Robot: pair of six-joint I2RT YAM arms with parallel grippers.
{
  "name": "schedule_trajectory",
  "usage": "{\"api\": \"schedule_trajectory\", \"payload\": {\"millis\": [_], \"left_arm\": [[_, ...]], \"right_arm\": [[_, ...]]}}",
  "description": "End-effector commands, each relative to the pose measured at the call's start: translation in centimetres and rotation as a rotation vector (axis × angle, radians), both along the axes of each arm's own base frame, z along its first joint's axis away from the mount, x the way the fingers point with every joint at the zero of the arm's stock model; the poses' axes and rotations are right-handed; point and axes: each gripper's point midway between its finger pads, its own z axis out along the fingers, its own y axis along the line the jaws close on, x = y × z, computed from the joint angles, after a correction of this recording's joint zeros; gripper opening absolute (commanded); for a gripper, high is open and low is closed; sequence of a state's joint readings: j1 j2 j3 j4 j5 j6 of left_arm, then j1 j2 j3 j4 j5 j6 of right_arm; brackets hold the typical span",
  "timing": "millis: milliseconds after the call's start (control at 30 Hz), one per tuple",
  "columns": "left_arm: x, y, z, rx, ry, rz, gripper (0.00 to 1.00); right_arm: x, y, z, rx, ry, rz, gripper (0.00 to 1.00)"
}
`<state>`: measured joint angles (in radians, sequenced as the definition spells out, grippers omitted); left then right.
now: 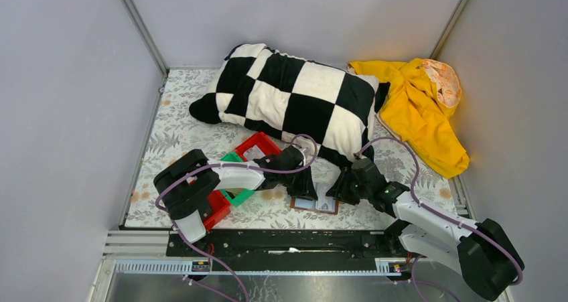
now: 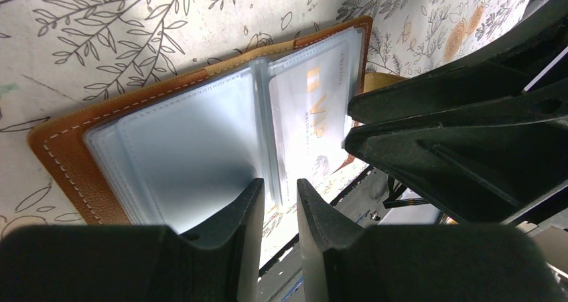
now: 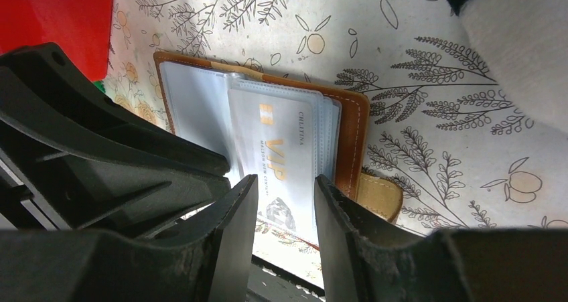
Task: Take the credit cards out of the card holder
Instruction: Remove the credit card from the card holder.
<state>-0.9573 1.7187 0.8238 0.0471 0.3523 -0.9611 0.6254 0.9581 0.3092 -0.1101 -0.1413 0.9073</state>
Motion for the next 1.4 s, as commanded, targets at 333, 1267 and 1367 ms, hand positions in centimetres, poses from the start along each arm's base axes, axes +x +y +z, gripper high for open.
{"api": "schedule_trajectory", "payload": {"millis": [333,1267,1367], "left_arm": [[0.5,-0.6,0.9,-0.034,-0.032,-0.015,0.29],[0.5,-0.6,0.8,-0.041,-0.032,-0.015,0.28],[0.4,-0.6,0.7,-0.041,-0.028,-0.012,0.27]], "right_arm": [[1.1,0.0,1.5,0.006,-0.065,-0.018,0.43],[0.0,0.3,-0.8,0.029,-0.013,0.01,0.44],[-0.3,0.3,-1.2,0.028,0.007,0.017,0.44]]}}
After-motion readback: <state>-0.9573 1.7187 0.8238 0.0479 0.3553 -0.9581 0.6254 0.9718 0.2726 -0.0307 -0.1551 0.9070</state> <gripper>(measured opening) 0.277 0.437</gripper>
